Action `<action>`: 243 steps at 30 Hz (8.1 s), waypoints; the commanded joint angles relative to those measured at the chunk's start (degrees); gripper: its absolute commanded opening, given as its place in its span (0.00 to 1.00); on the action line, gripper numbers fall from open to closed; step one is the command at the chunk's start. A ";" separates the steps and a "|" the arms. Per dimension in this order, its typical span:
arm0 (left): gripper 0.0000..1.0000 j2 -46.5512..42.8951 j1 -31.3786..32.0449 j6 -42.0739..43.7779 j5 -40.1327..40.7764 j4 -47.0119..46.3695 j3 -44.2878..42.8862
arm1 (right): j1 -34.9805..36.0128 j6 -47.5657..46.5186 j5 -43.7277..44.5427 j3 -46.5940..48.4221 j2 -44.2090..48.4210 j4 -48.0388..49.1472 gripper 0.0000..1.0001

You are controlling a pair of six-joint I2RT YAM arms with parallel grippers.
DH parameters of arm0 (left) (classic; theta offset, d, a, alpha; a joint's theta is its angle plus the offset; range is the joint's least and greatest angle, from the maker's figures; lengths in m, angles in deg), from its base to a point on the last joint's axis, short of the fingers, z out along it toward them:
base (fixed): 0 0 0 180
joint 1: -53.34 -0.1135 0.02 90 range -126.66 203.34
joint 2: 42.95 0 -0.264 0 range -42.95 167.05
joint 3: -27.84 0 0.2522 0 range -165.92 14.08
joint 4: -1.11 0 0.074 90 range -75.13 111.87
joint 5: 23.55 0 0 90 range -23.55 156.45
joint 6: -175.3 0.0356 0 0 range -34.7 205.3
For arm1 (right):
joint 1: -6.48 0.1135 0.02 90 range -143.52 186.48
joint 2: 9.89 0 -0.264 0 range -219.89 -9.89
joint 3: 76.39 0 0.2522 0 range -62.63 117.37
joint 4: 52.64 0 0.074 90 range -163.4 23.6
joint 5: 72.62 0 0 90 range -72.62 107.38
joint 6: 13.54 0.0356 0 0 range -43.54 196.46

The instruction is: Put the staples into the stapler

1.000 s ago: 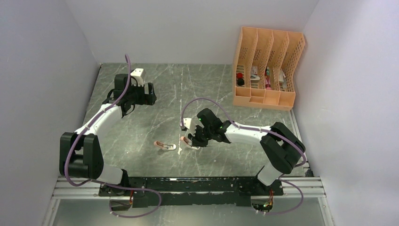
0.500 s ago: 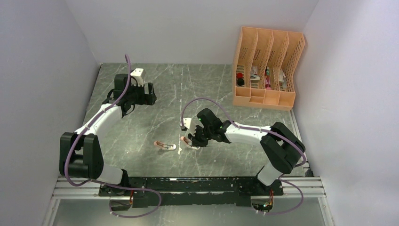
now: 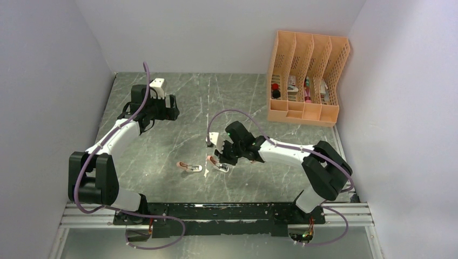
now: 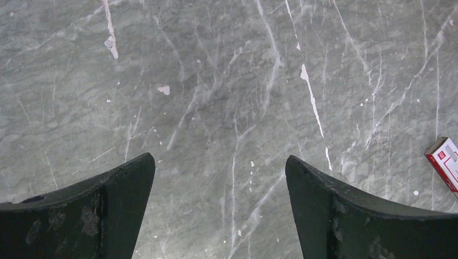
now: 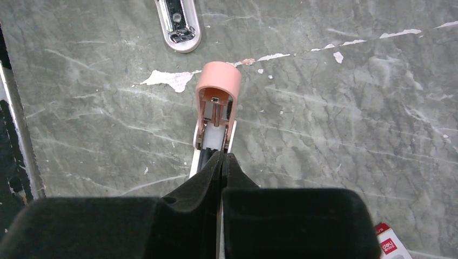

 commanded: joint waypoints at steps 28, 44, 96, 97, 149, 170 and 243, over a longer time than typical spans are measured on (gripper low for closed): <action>0.90 -9.25 -4.37 -5.57 -7.79 -5.08 0.22 | 6.71 6.25 10.03 0.84 2.83 7.35 0.66; 0.90 -11.65 -4.37 -5.70 -8.41 -5.15 1.84 | 10.50 5.44 22.34 9.95 -7.81 0.77 0.63; 0.87 -8.94 -4.37 -6.27 -8.56 -5.61 2.08 | 6.83 37.97 14.92 -29.30 4.65 111.90 0.05; 0.87 -8.79 -4.37 -6.29 -8.74 -5.58 2.00 | 6.79 37.00 15.41 -29.58 5.01 111.74 0.05; 0.84 -5.21 -4.37 -6.54 -11.10 -4.20 0.38 | 10.15 13.03 27.38 -4.53 12.06 11.32 0.00; 0.84 -5.68 -4.37 -6.45 -11.09 -4.27 0.55 | 9.34 5.00 18.79 12.40 -10.13 -6.79 0.07; 0.84 -9.07 -4.37 -5.72 -9.79 -3.44 0.68 | 13.34 -29.42 -19.47 1.71 -12.81 -0.54 0.43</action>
